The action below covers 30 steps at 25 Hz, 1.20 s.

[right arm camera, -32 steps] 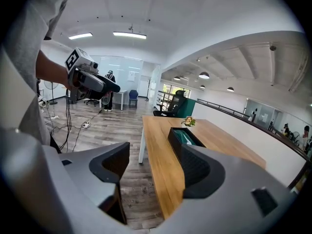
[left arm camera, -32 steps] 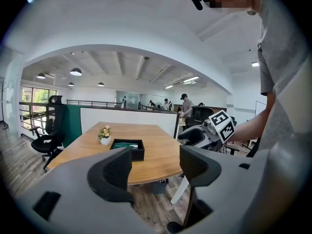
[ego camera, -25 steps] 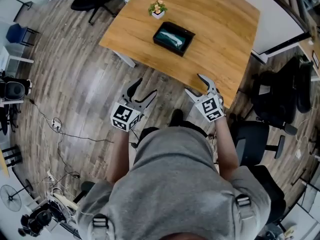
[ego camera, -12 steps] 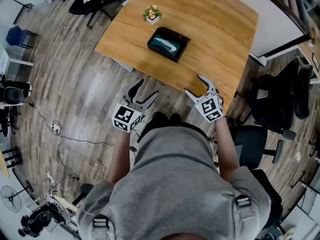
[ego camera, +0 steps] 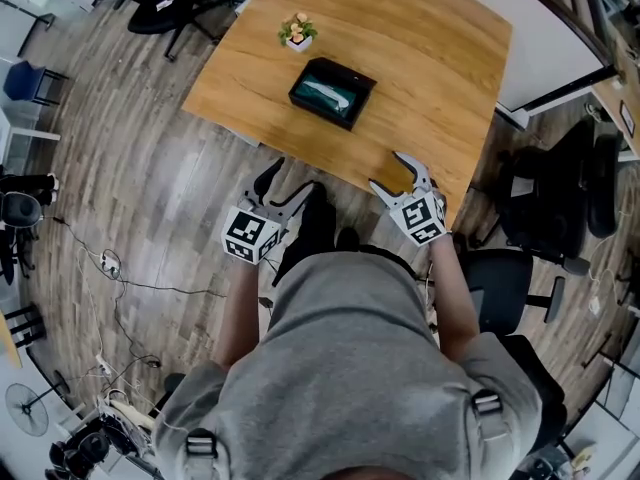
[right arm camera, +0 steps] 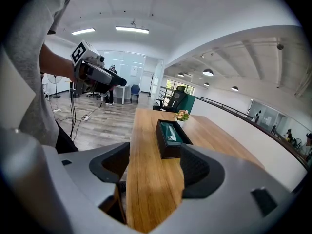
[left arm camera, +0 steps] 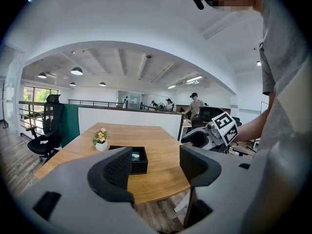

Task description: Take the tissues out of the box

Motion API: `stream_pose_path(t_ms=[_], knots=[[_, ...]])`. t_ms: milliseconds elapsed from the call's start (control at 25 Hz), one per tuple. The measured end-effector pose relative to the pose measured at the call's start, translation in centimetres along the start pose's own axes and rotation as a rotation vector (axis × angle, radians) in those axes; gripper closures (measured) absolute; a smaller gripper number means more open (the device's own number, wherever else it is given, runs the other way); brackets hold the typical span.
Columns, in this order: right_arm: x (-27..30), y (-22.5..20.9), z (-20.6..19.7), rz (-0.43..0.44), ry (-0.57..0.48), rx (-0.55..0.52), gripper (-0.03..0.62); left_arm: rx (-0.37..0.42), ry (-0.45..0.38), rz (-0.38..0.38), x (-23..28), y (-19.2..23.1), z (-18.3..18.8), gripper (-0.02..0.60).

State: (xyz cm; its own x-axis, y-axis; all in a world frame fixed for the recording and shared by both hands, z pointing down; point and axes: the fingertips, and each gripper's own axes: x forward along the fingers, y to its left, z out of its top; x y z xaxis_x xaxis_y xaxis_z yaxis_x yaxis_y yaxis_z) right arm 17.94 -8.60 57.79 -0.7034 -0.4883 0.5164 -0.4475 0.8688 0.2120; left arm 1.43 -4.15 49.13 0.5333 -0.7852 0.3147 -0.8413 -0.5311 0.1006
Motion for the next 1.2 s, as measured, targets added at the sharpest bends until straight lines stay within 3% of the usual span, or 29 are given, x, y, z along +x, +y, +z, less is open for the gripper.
stream_pose_path(t_ms=[600,1200], knots=[[7.2,-2.4,2.4,-0.012,0.065,0.037,0.264,0.006,0.020,-0.062,3.0,8.7,1.2,0.268],[15.4,-7.1,3.5,-0.061,0.143,0.127,0.266,0.031,0.019,-0.188,8.3,17.1,3.1,0.268]])
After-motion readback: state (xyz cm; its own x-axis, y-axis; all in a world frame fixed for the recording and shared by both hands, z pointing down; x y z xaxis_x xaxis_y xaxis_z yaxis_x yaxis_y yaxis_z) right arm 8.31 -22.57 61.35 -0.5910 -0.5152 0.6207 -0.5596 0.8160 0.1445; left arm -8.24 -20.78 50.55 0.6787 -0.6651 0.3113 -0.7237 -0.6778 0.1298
